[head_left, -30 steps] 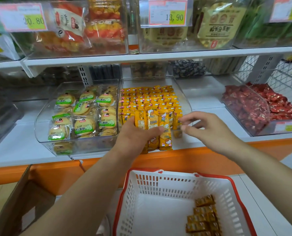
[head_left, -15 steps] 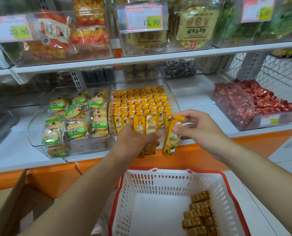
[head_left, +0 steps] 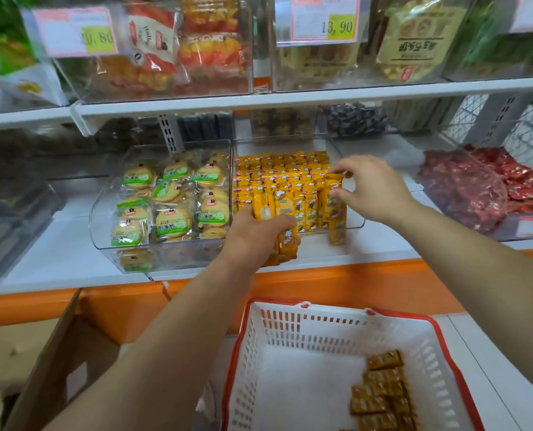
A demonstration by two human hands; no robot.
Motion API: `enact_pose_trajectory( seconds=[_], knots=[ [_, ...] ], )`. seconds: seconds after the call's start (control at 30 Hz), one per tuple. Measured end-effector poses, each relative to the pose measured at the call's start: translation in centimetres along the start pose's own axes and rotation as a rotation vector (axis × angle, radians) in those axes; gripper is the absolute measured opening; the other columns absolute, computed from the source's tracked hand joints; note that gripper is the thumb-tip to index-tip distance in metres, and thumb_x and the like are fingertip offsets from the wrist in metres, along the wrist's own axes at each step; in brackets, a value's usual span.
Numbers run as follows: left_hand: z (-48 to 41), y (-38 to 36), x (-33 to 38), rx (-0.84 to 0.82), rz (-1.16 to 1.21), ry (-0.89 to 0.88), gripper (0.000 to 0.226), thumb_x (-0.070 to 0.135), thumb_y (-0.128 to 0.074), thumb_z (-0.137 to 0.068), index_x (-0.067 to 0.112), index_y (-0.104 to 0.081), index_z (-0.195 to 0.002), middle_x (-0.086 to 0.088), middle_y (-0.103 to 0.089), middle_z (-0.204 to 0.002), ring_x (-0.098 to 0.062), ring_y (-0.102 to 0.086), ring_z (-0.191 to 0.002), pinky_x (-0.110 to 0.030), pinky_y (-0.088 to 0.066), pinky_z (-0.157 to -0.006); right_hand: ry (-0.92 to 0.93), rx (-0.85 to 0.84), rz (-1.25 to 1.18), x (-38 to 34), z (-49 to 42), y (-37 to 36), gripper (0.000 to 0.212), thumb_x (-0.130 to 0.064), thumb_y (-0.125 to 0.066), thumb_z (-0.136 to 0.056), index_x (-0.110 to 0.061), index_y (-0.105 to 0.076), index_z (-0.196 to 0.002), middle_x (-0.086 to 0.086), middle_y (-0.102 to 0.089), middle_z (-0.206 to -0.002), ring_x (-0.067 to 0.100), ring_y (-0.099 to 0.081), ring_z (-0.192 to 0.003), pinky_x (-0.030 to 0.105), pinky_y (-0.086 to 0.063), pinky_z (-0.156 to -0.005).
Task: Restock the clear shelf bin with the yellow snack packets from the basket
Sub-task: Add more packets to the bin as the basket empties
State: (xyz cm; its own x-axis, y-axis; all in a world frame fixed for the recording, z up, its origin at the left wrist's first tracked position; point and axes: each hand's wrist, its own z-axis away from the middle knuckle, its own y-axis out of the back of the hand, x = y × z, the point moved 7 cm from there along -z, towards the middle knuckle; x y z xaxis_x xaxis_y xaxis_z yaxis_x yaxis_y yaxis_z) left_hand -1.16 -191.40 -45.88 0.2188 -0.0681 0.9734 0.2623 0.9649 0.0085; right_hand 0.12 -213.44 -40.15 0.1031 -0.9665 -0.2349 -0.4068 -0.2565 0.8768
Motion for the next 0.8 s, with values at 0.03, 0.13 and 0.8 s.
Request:
enact_pose_trajectory(
  seconds=[0.03, 0.13, 0.8],
  knots=[
    [0.0, 0.1, 0.0, 0.002, -0.005, -0.001, 0.035, 0.023, -0.081, -0.085, 0.018, -0.065, -0.116, -0.009, -0.078, -0.100, -0.029, -0.078, -0.087, -0.054, -0.062, -0.083, -0.010, -0.021, 0.027, 0.3, -0.6, -0.6, 0.040, -0.034, -0.080, -0.080, -0.024, -0.068, -0.116, 0.002, -0.069, -0.112, 0.027, -0.059, -0.106, 0.037, -0.044, -0.082],
    [0.0, 0.0, 0.2, -0.002, -0.009, -0.003, 0.035, 0.024, -0.081, -0.085, 0.019, -0.065, -0.116, -0.011, -0.077, -0.104, -0.031, -0.076, -0.093, -0.055, -0.060, -0.087, -0.031, -0.145, 0.168, 1.2, -1.8, -3.1, 0.041, -0.041, -0.081, -0.078, -0.030, -0.068, -0.115, 0.003, -0.070, -0.112, 0.029, -0.059, -0.109, 0.038, -0.045, -0.085],
    [1.6, -3.8, 0.3, -0.258, 0.075, 0.086, 0.030, -0.002, -0.068, -0.090, 0.014, -0.066, -0.116, -0.022, -0.075, -0.111, -0.041, -0.073, -0.100, -0.048, -0.064, -0.080, -0.160, -0.145, -0.562, -0.9, 7.1, 0.8, 0.015, -0.026, -0.079, -0.081, -0.031, -0.071, -0.092, -0.013, -0.069, -0.089, 0.011, -0.061, -0.079, 0.015, -0.045, -0.069]
  ],
)
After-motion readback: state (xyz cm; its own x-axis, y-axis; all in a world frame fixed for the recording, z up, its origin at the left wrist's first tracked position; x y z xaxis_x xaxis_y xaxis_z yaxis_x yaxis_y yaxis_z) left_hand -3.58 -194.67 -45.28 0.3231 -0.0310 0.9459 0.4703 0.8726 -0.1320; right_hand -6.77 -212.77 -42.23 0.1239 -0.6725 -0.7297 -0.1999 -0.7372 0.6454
